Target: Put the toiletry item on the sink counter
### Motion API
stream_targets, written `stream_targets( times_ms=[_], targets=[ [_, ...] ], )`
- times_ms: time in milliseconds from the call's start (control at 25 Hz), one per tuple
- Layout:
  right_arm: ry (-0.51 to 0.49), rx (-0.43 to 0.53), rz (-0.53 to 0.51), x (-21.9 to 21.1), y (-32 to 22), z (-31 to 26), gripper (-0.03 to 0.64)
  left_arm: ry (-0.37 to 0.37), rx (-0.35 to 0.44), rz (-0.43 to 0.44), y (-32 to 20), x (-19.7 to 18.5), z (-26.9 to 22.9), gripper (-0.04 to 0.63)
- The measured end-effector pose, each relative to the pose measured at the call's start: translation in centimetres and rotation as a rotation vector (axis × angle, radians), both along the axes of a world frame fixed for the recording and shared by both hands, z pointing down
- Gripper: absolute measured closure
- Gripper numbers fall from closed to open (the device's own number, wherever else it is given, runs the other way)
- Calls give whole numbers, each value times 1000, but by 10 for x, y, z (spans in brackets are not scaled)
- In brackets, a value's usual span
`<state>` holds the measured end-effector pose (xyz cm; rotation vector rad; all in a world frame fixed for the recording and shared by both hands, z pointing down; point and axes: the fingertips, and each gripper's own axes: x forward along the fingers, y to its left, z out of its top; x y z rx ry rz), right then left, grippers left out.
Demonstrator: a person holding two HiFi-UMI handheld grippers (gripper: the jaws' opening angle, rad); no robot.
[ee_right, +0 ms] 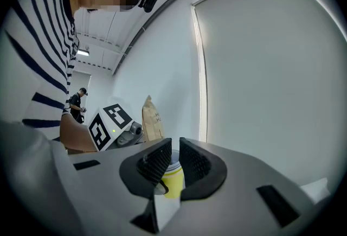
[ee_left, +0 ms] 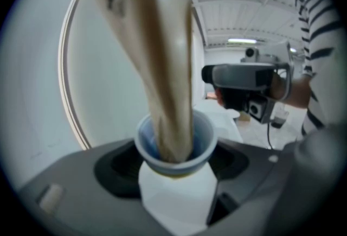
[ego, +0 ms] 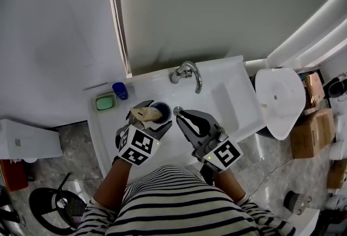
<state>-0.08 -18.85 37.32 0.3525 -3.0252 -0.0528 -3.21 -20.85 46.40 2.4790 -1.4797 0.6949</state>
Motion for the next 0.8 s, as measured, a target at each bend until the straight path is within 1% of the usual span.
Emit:
stream_targets(
  times_ms=[480, 800],
  targets=[
    [12, -25, 22, 4, -35, 8, 607, -16, -2, -26, -51, -13, 8, 235],
    [24, -46, 45, 7, -58, 21, 607, -12, -19, -45, -88, -20, 31, 235]
  ],
)
